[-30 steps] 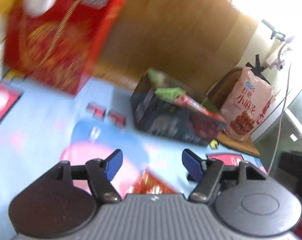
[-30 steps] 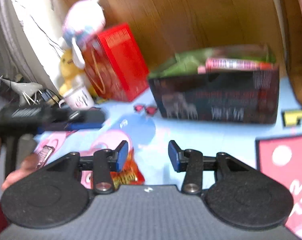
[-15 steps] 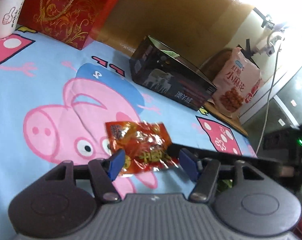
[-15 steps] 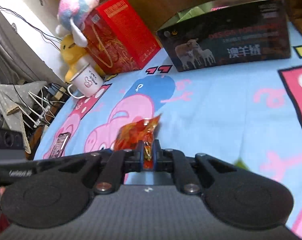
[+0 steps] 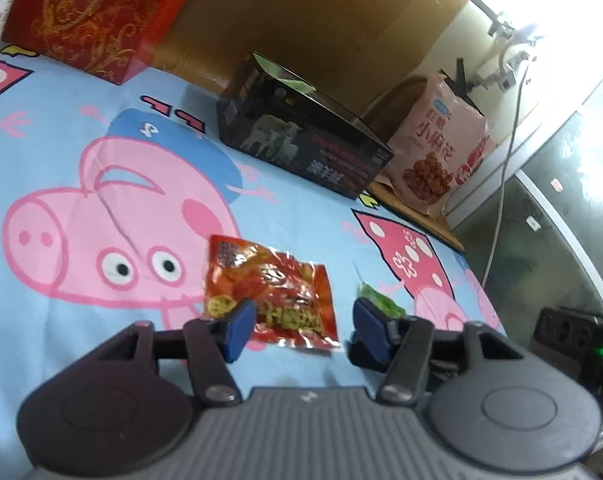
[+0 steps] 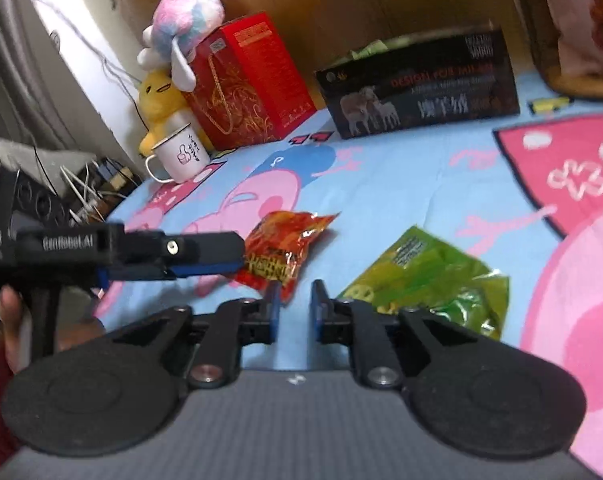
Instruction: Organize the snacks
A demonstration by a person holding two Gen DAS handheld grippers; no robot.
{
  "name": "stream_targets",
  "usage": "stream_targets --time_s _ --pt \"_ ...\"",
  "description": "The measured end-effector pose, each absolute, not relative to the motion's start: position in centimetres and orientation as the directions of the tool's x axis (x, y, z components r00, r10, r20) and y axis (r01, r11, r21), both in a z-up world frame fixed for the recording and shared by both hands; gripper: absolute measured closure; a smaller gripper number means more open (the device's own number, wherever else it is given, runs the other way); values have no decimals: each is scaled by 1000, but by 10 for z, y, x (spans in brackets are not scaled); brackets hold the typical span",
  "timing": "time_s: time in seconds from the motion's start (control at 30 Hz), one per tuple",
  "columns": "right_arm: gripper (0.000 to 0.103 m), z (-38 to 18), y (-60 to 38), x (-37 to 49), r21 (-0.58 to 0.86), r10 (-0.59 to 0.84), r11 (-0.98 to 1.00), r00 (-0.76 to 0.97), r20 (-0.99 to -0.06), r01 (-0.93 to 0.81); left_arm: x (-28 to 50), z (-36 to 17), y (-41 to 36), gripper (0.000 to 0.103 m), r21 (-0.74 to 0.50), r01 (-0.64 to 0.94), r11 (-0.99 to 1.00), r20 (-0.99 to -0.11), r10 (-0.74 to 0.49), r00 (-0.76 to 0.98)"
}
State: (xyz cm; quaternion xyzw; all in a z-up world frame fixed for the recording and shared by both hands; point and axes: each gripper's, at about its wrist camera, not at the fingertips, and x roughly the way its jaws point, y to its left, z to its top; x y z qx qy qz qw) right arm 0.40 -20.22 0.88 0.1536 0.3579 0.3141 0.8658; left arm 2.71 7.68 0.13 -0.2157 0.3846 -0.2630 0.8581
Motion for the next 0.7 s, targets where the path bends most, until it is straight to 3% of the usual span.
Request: stream_targets --time_s 0.07,0.13,0.47,0.7 --pt "54 11 -202 1 471 656 754 559 -508 -458 27 1 81 42 -574 272 772 -545 -609 577" --pt "48 12 -198 -1 427 639 769 577 -509 -475 29 0 84 41 -589 264 764 -542 -615 572" --pt "48 6 -175 4 247 578 803 608 -544 -542 35 -1 69 38 -578 302 758 -541 -633 553" --pt "51 7 -154 2 164 569 793 617 -544 -587 35 -4 60 50 -583 332 742 -533 -657 533"
